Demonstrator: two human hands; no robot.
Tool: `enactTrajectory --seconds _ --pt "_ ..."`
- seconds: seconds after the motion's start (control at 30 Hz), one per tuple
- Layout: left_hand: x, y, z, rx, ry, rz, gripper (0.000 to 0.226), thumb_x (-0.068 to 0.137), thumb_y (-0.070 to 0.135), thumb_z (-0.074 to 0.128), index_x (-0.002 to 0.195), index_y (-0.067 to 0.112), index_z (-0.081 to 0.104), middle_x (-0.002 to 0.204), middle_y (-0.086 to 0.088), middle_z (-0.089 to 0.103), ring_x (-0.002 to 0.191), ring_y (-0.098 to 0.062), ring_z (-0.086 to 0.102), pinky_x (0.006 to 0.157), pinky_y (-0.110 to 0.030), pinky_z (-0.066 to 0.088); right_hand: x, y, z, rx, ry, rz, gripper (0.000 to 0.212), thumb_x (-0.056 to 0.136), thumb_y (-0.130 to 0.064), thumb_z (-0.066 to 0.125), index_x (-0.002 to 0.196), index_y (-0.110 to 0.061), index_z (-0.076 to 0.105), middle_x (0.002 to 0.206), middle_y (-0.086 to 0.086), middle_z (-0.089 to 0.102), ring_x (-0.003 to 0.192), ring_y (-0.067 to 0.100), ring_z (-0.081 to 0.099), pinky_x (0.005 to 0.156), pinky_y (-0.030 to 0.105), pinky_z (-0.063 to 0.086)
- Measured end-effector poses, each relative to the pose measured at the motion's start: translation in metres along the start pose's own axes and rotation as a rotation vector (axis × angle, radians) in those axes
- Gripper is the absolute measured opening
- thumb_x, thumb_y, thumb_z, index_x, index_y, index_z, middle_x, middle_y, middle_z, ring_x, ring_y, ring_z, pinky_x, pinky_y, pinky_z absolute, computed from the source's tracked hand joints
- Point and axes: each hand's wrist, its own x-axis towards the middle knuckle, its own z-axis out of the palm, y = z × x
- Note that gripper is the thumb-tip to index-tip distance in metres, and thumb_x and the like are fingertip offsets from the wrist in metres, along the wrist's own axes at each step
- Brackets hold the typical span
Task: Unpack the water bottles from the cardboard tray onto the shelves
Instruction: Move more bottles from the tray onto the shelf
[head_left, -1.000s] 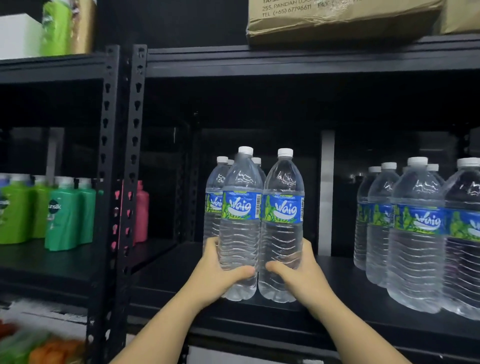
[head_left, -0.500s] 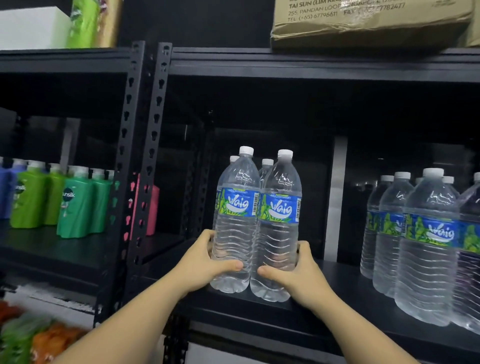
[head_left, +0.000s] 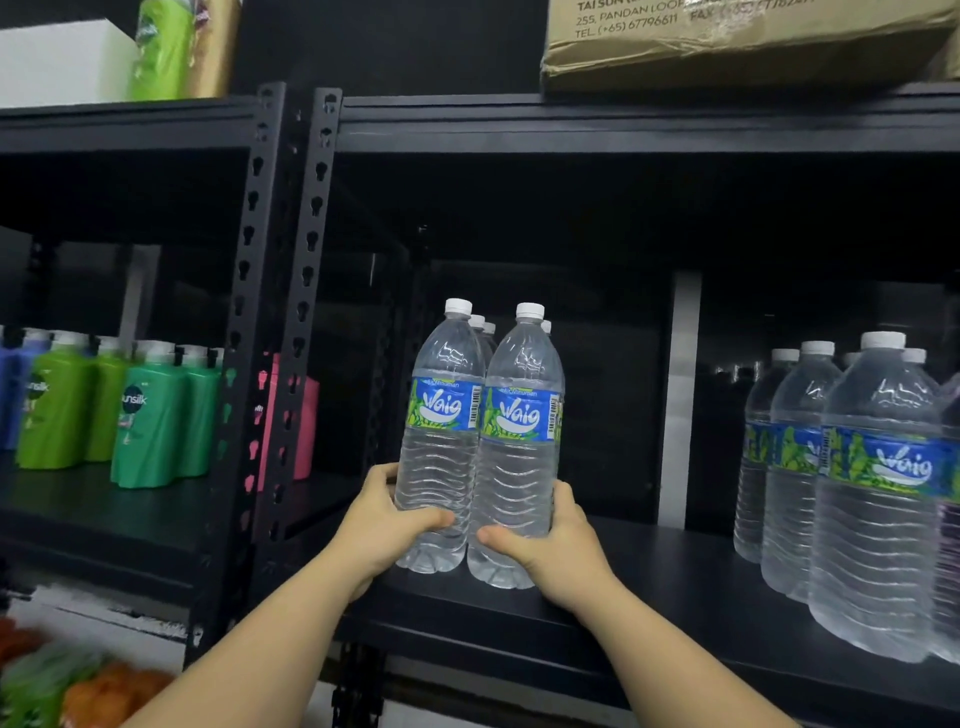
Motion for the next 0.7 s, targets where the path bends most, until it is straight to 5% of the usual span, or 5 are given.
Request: enactTrajectory --seconds 0.1,0.27,0.43,0.7 --pt "0.0 -0.002 0.002 0.006 0.026 0.013 0.08 0.068 0.027 0.096 0.129 0.027 0.044 0.116 0.005 0.066 0.104 -0.013 0.07 0.096 -0.041 0.057 -0.004 -0.001 -0.001 -0.006 -0.022 0.001 0.098 0.049 -0.059 0.091 0.131 -0.038 0.042 0.126 -0.015 0.062 0.114 0.005 0.063 0.098 0.035 0.055" --pt "0.001 -0.007 0.0 0.031 0.015 0.025 0.079 0.069 0.034 0.096 0.13 0.033 0.047 0.116 0.008 0.068 0.104 -0.012 0.069 0.097 -0.042 0.057 -0.004 -0.001 -0.005 -0.014 -0.017 0.05 0.077 0.054 -0.046 0.09 0.115 -0.031 0.045 0.108 -0.012 0.073 0.096 0.004 0.07 0.084 0.032 0.059" --pt "-0.004 -0.005 0.0 0.05 0.028 0.049 0.073 0.073 0.034 0.094 0.13 0.036 0.048 0.113 0.009 0.07 0.103 -0.009 0.069 0.094 -0.038 0.057 -0.004 0.002 -0.004 -0.012 -0.021 0.012 0.076 0.061 -0.043 0.096 0.123 -0.039 0.052 0.113 -0.017 0.072 0.102 0.001 0.069 0.092 0.029 0.057" --pt "-0.006 -0.011 -0.001 0.075 0.084 0.053 0.073 0.064 0.047 0.096 0.124 0.039 0.055 0.107 0.009 0.075 0.095 -0.009 0.075 0.092 -0.044 0.061 -0.006 0.0 -0.001 -0.056 -0.02 0.013 0.083 0.071 -0.043 0.092 0.134 -0.031 0.04 0.121 -0.014 0.067 0.104 0.004 0.065 0.071 0.01 0.045"
